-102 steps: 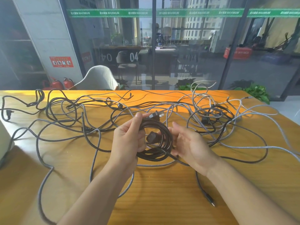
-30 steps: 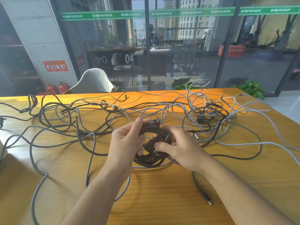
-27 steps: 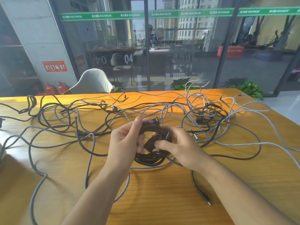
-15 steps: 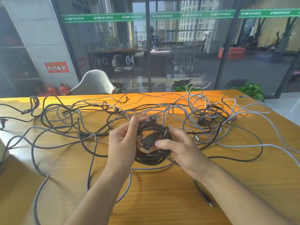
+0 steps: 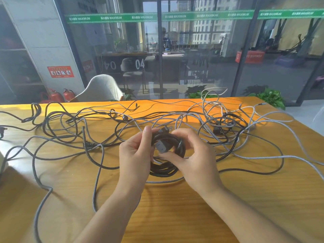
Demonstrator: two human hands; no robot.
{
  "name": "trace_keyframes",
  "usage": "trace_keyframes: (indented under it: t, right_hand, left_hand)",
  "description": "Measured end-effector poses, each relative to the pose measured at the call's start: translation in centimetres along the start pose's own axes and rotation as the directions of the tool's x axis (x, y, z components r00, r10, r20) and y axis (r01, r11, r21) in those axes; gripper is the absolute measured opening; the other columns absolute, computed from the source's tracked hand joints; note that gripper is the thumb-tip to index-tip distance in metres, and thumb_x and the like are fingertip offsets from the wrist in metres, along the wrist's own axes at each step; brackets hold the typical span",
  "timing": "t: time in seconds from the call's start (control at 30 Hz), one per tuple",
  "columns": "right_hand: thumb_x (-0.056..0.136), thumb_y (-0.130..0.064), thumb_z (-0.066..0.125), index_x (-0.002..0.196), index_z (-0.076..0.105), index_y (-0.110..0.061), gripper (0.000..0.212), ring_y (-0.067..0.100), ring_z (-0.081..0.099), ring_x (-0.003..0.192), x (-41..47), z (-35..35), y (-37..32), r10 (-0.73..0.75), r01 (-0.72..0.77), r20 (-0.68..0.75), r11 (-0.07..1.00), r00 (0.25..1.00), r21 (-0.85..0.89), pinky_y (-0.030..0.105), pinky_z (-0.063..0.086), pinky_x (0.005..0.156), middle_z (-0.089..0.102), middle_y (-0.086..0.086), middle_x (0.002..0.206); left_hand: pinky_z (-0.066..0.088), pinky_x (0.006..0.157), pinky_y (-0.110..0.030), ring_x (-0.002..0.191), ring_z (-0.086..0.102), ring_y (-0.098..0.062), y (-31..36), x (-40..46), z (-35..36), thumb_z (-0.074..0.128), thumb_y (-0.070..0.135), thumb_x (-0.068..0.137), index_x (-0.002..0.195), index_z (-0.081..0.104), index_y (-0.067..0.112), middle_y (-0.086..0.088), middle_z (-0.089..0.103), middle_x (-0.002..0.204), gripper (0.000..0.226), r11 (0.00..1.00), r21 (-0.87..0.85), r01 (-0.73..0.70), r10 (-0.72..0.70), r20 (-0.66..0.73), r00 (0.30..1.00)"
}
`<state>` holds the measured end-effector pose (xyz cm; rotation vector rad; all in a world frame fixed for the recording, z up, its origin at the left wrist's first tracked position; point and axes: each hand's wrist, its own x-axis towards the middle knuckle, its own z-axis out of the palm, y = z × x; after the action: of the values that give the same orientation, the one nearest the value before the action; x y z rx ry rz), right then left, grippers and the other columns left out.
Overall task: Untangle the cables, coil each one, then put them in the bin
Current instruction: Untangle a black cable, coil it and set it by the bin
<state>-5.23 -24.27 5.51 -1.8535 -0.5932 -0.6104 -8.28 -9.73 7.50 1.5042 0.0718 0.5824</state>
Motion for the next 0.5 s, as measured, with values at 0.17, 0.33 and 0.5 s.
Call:
trace_keyframes:
  t: [0.17,0.33,0.5]
  right_hand:
    - [0.096,-0.04,0.075,0.12,0.073,-0.018,0.033,0.01,0.07,0.1,0.3,0.0,0.7,-0.364,0.33,-0.041,0.882,0.93,-0.337,0.03,0.059,0.079,0.072,-0.007,0.12]
    - [0.104,-0.038,0.061,0.12,0.07,-0.018,0.026,0.006,0.063,0.106,0.3,0.2,0.2,-0.305,0.28,-0.055,0.922,0.951,-0.267,0.037,0.052,0.091,0.072,-0.011,0.114]
    - [0.107,-0.038,0.055,0.113,0.067,-0.022,0.021,0.023,0.069,0.097,0.5,-0.2,-0.4,0.085,-0.08,-0.018,0.978,0.996,0.192,0.046,0.055,0.086,0.073,-0.005,0.097]
  left_hand:
    - [0.034,0.062,-0.043,0.058,0.038,-0.023,0.2,-0.1,0.1,0.048,0.041,0.108,0.096,0.082,0.027,-0.003,0.045,0.056,0.039,1.0,-0.017,0.004,-0.004,0.015,1.0]
    - [0.036,0.061,-0.041,0.058,0.038,-0.019,0.4,-0.1,0.0,0.045,0.043,0.109,0.098,0.082,0.029,-0.005,0.041,0.057,0.041,1.0,0.009,0.0,-0.001,0.056,0.998]
    - [0.039,0.06,-0.038,0.058,0.041,-0.023,0.3,-0.1,0.2,0.046,0.04,0.109,0.095,0.082,0.029,-0.008,0.044,0.058,0.04,1.0,-0.014,-0.001,0.002,0.071,0.997]
